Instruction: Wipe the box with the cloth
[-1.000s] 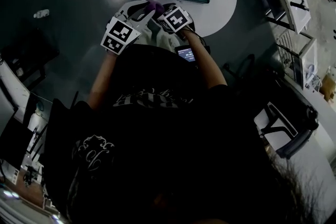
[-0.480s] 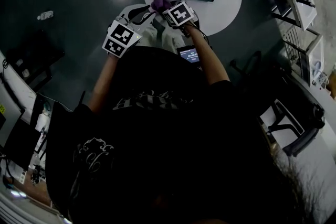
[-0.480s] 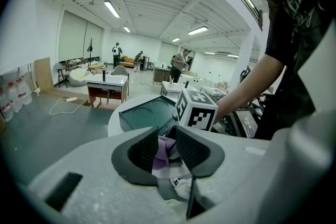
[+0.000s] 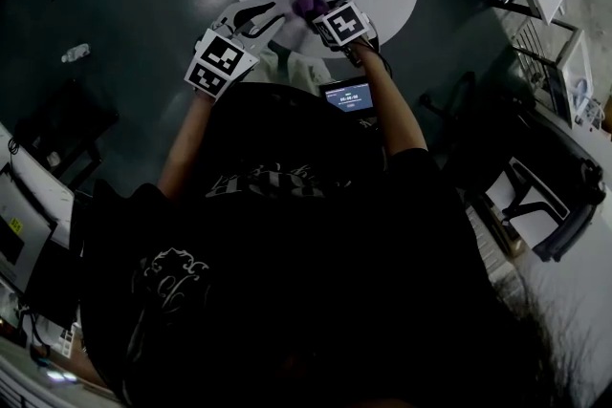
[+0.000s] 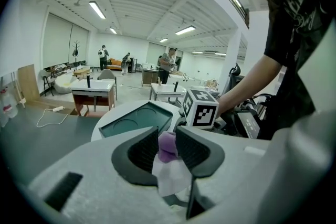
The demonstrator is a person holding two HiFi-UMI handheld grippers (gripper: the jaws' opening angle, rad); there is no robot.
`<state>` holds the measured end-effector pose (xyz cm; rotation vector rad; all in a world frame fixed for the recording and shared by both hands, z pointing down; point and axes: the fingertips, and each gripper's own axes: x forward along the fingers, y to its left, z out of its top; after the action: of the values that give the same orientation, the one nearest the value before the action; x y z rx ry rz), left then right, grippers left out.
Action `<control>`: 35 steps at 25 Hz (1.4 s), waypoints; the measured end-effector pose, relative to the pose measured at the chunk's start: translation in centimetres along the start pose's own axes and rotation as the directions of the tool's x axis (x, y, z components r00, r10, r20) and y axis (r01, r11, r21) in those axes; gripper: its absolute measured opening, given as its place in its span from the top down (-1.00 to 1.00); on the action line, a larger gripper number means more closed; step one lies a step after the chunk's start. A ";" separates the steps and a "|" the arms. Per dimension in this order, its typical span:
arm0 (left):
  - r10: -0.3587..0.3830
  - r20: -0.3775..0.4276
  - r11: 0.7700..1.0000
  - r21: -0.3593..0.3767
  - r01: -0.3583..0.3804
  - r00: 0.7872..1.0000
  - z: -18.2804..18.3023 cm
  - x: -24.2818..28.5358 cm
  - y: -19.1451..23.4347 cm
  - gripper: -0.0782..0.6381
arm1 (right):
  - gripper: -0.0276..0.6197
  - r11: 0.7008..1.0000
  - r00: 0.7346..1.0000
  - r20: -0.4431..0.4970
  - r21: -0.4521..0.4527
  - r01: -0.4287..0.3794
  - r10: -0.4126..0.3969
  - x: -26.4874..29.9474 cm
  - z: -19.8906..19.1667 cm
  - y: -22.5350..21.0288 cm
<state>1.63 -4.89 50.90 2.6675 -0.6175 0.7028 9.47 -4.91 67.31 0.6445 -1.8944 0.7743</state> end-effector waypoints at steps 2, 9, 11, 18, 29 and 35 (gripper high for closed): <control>-0.015 -0.001 1.000 0.012 0.015 1.000 0.3 0.6 -0.6 0.50 | 0.58 1.000 1.000 0.008 -0.005 -0.014 0.014 -0.6 -0.7 -0.5; -0.051 -0.019 0.998 0.030 0.052 0.998 0.8 2.3 -2.4 0.50 | 0.58 0.999 0.999 -0.021 0.008 0.041 -0.041 -2.6 -3.8 -3.4; -0.056 -0.018 0.998 0.031 0.057 0.998 1.2 3.0 -2.7 0.50 | 0.58 0.996 0.998 -0.010 0.072 0.060 -0.059 -3.1 -4.6 -5.1; -0.087 -0.023 0.995 0.040 0.088 0.996 2.0 4.2 -3.3 0.50 | 0.58 0.988 0.996 -0.012 0.127 0.090 -0.090 -3.8 -5.9 -7.2; -0.176 -0.070 0.976 0.117 0.183 0.982 5.2 9.8 -5.8 0.50 | 0.58 0.958 0.991 0.045 0.264 0.112 -0.128 -5.9 -8.0 -11.0; -0.168 -0.059 0.977 0.122 0.174 0.984 7.0 11.3 -6.1 0.50 | 0.58 0.957 0.985 0.081 0.262 0.128 -0.154 -6.5 -6.1 -12.6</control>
<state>16.20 -6.15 49.90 2.7680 -0.3355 0.7779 24.55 -7.98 66.48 0.9858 -1.8296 0.9160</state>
